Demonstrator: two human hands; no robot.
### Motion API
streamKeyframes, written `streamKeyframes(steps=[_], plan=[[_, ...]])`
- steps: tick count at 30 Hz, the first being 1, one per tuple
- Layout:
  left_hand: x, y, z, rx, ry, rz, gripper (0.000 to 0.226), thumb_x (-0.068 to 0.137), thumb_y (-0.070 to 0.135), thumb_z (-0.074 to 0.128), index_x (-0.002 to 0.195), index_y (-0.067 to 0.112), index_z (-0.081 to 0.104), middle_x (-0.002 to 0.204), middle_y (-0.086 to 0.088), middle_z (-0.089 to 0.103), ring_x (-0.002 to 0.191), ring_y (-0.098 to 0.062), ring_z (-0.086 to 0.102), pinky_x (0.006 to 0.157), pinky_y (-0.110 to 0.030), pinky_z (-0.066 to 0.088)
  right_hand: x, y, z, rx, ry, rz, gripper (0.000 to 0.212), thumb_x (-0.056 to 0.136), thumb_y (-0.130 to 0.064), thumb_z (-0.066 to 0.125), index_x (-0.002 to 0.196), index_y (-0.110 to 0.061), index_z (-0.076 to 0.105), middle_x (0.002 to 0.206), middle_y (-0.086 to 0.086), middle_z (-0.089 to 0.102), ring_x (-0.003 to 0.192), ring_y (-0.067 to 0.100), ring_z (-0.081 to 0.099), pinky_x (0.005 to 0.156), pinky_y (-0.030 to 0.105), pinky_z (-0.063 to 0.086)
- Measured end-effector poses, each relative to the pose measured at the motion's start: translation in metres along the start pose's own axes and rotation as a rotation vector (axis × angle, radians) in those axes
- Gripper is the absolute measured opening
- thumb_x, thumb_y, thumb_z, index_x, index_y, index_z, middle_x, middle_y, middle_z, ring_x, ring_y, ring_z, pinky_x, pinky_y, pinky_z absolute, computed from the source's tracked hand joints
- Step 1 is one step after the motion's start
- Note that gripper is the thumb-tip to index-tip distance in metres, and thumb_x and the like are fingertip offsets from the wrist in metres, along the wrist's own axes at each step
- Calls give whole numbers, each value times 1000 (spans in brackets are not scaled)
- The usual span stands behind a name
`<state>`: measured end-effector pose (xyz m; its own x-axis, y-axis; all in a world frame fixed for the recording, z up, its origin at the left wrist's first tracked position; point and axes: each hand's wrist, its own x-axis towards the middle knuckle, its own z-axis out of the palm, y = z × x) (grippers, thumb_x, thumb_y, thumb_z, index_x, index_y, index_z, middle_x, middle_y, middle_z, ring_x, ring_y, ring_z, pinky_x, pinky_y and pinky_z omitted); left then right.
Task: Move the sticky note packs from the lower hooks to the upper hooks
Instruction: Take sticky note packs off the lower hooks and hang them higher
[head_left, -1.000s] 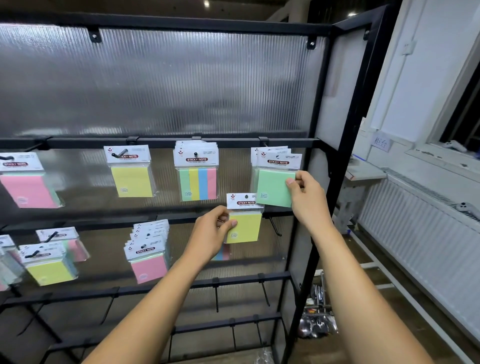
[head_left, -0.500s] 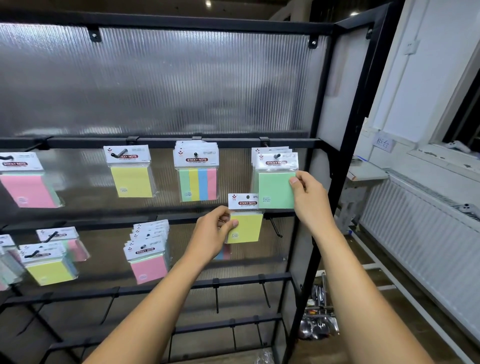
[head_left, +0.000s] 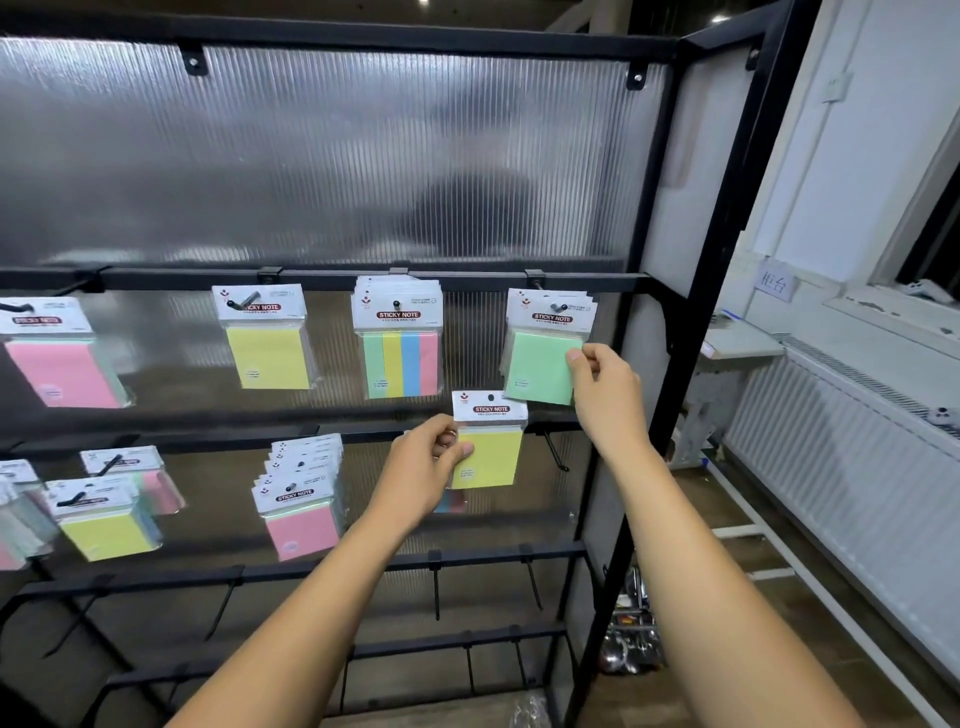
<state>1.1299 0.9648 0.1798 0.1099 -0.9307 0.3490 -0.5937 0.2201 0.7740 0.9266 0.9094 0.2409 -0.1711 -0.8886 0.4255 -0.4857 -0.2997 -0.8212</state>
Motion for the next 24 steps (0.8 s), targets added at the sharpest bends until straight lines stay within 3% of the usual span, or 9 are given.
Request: streamKeyframes(steps=[6,10,13,17,21,24], plan=[[-15,-11,-9,17,13,-30,5,89,18,67,91,19,63,80,8,60,71,-2,53,60,-4,40,-40,31,27,-169,-186,108,15,93,-24,54,92,-19,68,82,-5,68,80,15,62,64,24,42],[-26,-26,-26,0,20,-58,6,88,18,69,89,18,63,80,5,61,70,-6,53,66,-17,43,-77,32,50,-186,-289,132,17,94,-26,51,90,-26,68,85,-10,70,83,12,64,71,28,50],[-35,-33,-49,9,33,-68,9,89,19,68,88,22,59,79,10,58,72,-1,52,63,-7,39,-95,20,70,-199,-327,103,17,95,-28,52,92,-26,69,87,-11,71,83,12,63,73,30,52],[-47,-40,-87,-33,71,-83,8,90,18,66,88,22,60,77,14,56,70,-2,52,61,-16,43,-111,-6,99,-198,-372,52,16,96,-28,53,94,-23,68,86,-8,69,79,12,61,65,28,44],[-51,-51,-133,-31,114,-34,11,90,15,66,88,25,61,75,19,59,67,11,56,61,-5,41,-123,-35,129,-171,-400,25,16,96,-28,53,94,-23,68,87,-8,68,81,13,60,69,28,44],[-48,-58,-163,-38,99,-18,11,90,15,66,87,25,61,75,18,59,66,12,55,63,-7,41,-132,-55,150,-154,-424,7,16,94,-30,52,92,-24,67,85,-9,67,84,15,60,76,32,50]])
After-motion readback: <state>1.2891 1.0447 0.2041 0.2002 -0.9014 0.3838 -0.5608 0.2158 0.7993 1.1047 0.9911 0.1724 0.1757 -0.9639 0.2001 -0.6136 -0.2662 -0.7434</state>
